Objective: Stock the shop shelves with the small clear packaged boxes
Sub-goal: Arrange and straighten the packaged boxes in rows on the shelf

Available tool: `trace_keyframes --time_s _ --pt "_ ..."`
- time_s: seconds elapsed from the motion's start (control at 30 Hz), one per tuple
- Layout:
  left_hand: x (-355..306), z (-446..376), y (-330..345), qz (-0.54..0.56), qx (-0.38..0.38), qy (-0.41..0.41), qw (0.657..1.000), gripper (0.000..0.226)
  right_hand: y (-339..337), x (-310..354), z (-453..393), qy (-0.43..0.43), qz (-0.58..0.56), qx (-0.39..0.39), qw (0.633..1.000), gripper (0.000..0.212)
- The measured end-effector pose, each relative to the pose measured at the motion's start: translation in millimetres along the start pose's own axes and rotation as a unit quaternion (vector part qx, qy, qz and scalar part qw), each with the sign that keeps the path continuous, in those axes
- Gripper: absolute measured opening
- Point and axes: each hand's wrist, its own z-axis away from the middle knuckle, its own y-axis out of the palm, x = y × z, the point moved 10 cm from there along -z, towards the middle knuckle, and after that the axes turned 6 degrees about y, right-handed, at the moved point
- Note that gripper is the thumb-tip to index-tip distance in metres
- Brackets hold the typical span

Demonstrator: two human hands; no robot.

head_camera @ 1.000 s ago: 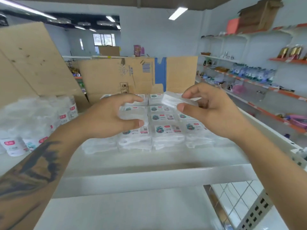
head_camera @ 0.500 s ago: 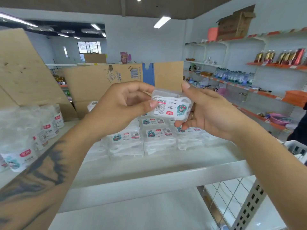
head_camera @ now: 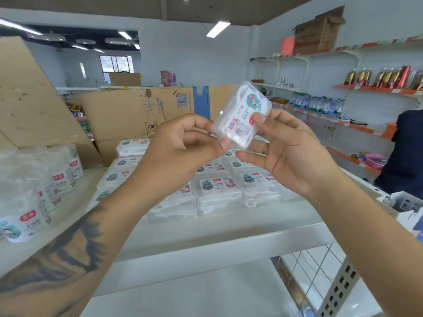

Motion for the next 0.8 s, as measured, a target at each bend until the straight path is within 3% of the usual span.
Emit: trace_keyframes --time_s 0.1,0.27,0.37,0.57,0.67,0.8 --pt "-2.2 2.8 -4.8 -0.023 -0.001 0.019 1.0 0.041 -3.5 6.9 0.5 -0.027 0.038 -0.017 0.999 0.026" --pt "-13.9 4.7 -12.1 -0.072 0.029 0.082 0.994 0.071 -2.9 11.4 4.2 -0.036 0.156 -0.002 0.987 0.035" --pt "-21.2 6.9 -8.0 -0.123 0.056 0.107 0.985 0.083 2.2 14.1 6.9 -0.036 0.212 0.014 0.976 0.028" --pt "-23.5 8.1 4.9 -0.205 0.101 0.121 0.966 0.07 9.7 22.0 10.5 -0.045 0.286 0.052 0.956 0.029" --pt "-19.1 5.4 5.8 -0.235 0.076 0.112 0.963 0.063 12.1 30.9 13.8 -0.064 0.425 0.053 0.901 0.031" --pt "-6.9 -3.8 8.9 -0.206 0.025 0.077 0.975 0.058 18.0 44.9 14.3 -0.088 0.633 0.062 0.767 0.058"
